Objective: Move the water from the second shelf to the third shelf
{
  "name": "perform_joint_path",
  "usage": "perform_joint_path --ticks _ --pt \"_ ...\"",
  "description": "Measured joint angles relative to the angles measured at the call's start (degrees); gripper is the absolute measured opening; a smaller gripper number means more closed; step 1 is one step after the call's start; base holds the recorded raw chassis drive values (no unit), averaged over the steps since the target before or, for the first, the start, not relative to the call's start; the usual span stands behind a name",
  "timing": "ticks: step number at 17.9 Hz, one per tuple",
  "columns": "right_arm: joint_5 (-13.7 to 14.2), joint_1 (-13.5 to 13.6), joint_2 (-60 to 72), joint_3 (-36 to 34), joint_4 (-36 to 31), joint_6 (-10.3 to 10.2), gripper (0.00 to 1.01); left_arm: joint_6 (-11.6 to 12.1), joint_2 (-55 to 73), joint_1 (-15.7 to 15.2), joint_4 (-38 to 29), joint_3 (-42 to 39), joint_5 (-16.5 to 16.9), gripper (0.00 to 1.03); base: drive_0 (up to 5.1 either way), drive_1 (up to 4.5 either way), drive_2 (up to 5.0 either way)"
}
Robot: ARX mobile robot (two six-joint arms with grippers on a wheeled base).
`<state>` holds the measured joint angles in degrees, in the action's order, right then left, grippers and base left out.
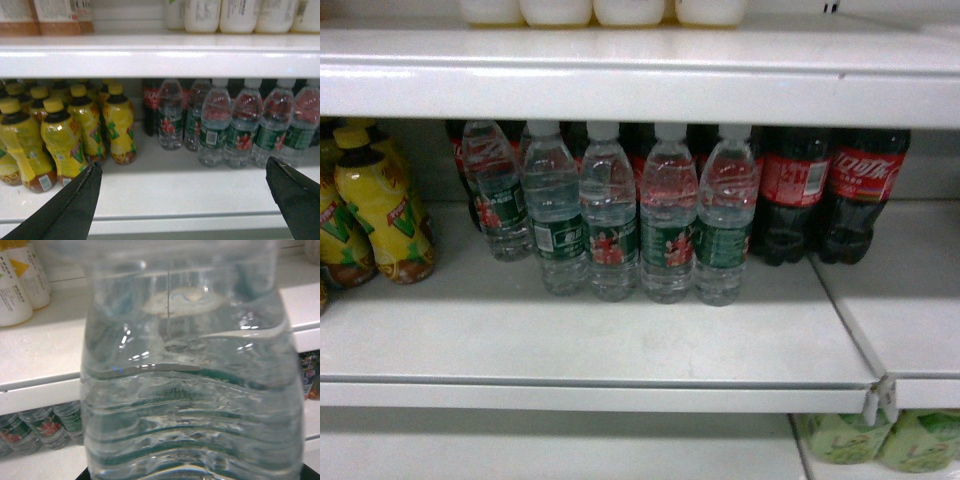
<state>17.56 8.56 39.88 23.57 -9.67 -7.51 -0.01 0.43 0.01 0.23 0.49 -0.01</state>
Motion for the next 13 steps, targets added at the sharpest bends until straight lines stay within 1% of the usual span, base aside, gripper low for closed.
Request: perform_joint_path --ticks 13 --pt "-0.04 0.00 -0.24 0.04 -0.11 -0.13 0.44 0.02 0.00 0.00 -0.09 0.00 -0.02 0.98 0.0 0.00 0.0"
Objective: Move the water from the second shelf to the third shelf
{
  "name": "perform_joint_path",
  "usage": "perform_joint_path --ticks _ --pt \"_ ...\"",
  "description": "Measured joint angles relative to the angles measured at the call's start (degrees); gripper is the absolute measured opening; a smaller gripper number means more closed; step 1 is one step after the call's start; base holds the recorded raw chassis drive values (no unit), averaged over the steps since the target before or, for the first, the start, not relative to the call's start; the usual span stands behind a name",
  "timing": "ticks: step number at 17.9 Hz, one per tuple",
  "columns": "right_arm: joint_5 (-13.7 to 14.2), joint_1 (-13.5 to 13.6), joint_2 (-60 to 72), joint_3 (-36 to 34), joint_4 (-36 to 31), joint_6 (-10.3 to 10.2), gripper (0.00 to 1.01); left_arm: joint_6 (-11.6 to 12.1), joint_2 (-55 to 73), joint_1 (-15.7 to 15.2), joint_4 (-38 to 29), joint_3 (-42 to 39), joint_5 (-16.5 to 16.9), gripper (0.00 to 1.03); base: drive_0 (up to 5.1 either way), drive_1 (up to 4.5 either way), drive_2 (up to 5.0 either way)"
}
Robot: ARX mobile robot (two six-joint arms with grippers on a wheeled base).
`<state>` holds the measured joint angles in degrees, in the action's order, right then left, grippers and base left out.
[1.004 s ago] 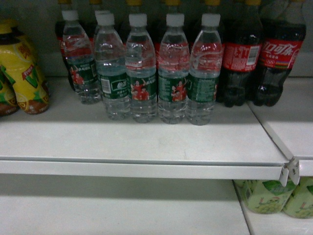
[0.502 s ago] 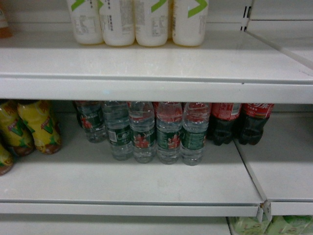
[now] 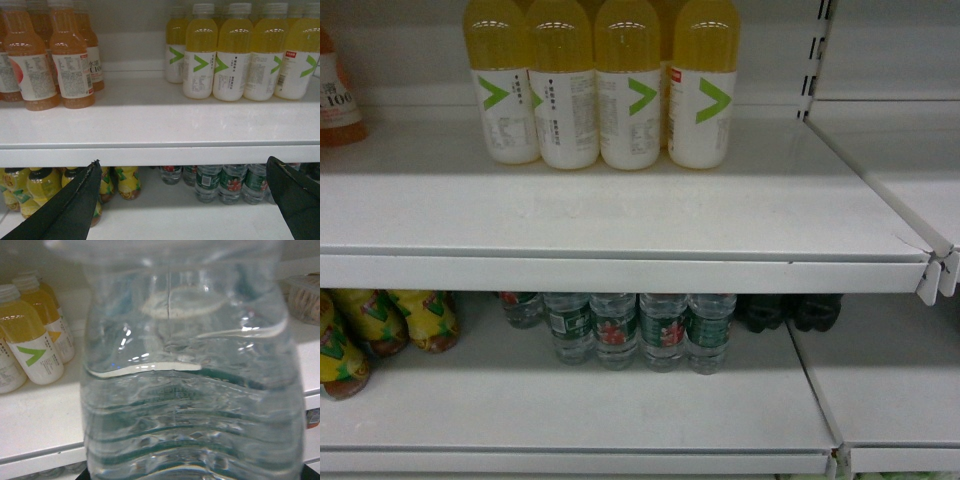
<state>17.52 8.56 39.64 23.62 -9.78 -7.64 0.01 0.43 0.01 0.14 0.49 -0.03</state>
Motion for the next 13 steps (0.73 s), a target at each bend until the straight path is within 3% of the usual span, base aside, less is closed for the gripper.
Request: perform_joint_path --ticks 8,13 --pt "0.00 0.00 0.00 0.00 0.09 0.00 0.44 0.00 0.00 0.00 0.02 0.00 0.00 0.98 0.0 0.00 0.0" --pt "0.44 -0.37 0.00 -0.02 0.07 -0.02 0.44 0.00 0.00 0.00 0.15 0.00 0.02 0.98 -4.4 2.28 2.3"
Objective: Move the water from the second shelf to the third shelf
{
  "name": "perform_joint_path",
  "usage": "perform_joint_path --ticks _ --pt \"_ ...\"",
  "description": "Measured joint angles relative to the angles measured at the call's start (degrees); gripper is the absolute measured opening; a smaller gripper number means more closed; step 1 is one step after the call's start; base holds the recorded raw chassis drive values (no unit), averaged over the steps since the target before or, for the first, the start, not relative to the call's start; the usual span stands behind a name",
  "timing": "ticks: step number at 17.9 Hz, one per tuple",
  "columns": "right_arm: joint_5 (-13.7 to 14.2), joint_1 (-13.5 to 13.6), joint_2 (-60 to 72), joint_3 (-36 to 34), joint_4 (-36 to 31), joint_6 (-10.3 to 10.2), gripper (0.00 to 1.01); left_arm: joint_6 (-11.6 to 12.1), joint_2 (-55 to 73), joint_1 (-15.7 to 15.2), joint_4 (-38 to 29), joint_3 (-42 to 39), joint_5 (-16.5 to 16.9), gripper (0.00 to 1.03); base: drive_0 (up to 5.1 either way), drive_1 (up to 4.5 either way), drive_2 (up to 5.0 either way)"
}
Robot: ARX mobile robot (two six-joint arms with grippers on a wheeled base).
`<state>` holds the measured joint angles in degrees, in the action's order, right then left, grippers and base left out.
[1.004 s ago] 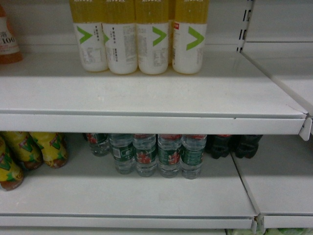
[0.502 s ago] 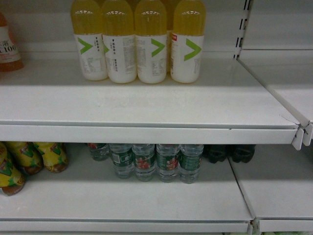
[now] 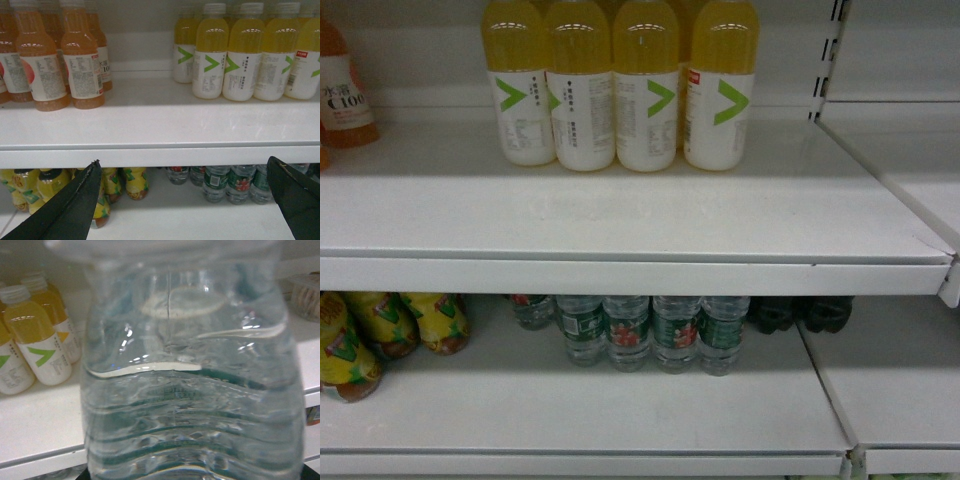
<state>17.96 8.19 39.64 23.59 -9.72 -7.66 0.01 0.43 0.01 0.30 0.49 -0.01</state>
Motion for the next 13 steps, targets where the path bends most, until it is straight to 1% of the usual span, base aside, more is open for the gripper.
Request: perform_joint_path --ticks 13 --pt "-0.39 0.04 0.00 0.00 0.13 0.00 0.44 -0.02 0.00 0.00 -0.02 0.00 -0.04 0.98 -4.6 2.39 2.4"
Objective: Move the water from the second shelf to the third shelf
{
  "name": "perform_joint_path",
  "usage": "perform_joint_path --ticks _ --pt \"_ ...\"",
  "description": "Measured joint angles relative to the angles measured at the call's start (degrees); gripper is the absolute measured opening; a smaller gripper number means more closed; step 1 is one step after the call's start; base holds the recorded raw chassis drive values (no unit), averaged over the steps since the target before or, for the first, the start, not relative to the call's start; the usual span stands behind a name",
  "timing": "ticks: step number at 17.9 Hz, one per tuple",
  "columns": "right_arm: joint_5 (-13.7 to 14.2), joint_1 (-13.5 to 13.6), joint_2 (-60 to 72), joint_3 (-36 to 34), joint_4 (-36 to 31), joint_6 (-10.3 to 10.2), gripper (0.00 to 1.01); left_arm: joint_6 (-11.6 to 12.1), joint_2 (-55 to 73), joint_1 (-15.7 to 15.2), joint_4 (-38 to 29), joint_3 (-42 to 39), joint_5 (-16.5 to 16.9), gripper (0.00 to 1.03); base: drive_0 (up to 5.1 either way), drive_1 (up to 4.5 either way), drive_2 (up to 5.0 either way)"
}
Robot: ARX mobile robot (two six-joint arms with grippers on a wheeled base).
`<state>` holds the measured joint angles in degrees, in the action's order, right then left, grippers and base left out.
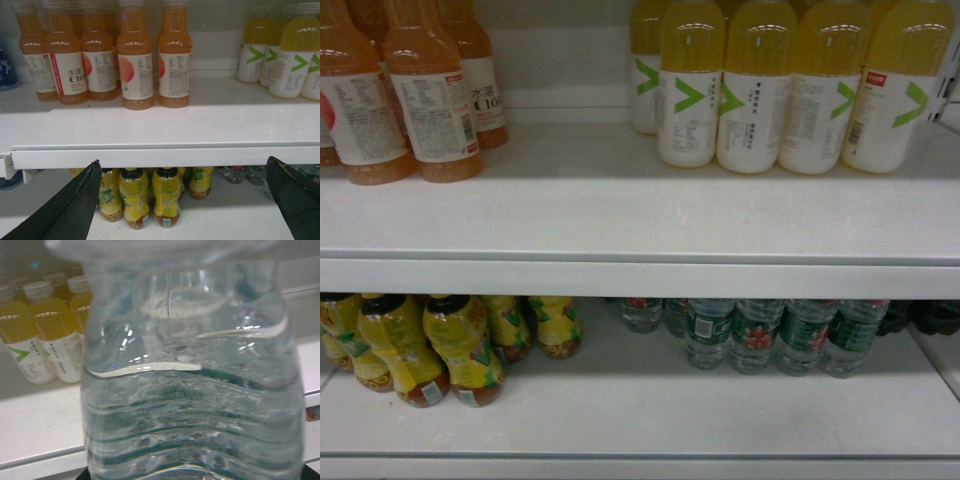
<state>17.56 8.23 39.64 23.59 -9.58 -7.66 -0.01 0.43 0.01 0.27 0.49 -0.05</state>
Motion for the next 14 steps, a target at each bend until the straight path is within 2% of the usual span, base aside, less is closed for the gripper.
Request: perform_joint_path --ticks 14 --pt "-0.02 0.00 0.00 0.00 0.13 0.00 0.44 0.02 0.00 0.00 0.11 0.00 0.02 0.98 -4.7 2.26 2.3"
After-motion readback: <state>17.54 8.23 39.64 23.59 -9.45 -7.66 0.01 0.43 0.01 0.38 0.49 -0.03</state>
